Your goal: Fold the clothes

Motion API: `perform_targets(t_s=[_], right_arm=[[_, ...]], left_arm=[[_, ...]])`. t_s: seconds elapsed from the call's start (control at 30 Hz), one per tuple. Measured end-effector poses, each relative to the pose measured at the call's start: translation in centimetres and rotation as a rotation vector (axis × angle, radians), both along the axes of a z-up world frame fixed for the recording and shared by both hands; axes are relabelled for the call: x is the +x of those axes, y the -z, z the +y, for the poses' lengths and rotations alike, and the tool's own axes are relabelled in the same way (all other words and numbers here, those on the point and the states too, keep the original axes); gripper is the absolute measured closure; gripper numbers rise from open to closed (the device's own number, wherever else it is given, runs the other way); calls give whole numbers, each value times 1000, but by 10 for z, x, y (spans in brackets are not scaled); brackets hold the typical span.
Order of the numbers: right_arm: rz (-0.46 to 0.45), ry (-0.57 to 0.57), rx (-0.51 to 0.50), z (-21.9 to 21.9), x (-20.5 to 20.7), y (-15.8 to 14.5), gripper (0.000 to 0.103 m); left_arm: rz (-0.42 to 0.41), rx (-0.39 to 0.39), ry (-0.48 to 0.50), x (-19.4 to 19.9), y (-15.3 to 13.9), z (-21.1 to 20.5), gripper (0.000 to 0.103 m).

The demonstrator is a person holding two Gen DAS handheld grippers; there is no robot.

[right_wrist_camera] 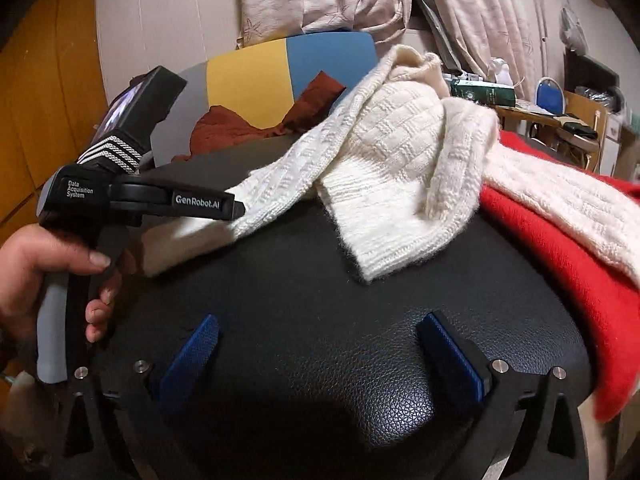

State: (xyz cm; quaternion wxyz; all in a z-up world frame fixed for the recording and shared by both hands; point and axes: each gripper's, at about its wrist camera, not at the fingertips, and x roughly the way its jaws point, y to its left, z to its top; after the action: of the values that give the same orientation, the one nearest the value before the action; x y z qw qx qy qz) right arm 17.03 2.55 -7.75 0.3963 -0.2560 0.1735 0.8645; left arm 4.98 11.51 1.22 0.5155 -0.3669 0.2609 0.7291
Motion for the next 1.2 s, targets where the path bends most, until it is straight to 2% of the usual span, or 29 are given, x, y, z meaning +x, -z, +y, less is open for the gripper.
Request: perform_targets(t_s=[0.07,0.13,0.27,0.33,0.43,0.53,0.6,0.67,0.87,0.97,1.07,1.1,1.2], right_arm=[[15,-11,-11,1,9,-16,0],[28,-20,-20,4,20,-29,0],[29,-37,-25,15,38,-46,0],[20,-46,-29,22,48,-57,0],[-6,-38,-18,23,47,-62,0],[-37,-28,-3,22,43,-61,0],[-52,-23,1,22,43,-64,0],[-59,-23,4,25,45,-65,0],[-69,-36,3,39,57,-68,0],[-77,-38,1,46,58,-69,0],[-91,-64,-27,52,61,-73,0],[-79,-86,-53,54,63,-77,0],[-16,-145,-93,50,77,-91,0]], left_arm=[[8,-28,24,9,-6,-3,91],[-39,4,25,9,-18,-17,92],[-71,163,-60,-13,-68,-74,92],[-85,241,-111,-21,-93,-117,92],[-83,315,-210,-67,-127,-165,92],[-33,331,-305,-125,-162,-172,92],[-9,332,-392,-150,-170,-210,92],[3,311,-472,-180,-171,-234,92],[-20,244,-719,-248,-149,-324,92],[7,205,-819,-265,-137,-353,92],[-14,151,-929,-275,-120,-374,90],[-42,152,-958,-276,-114,-380,88],[-186,236,-1010,-261,-99,-388,86]])
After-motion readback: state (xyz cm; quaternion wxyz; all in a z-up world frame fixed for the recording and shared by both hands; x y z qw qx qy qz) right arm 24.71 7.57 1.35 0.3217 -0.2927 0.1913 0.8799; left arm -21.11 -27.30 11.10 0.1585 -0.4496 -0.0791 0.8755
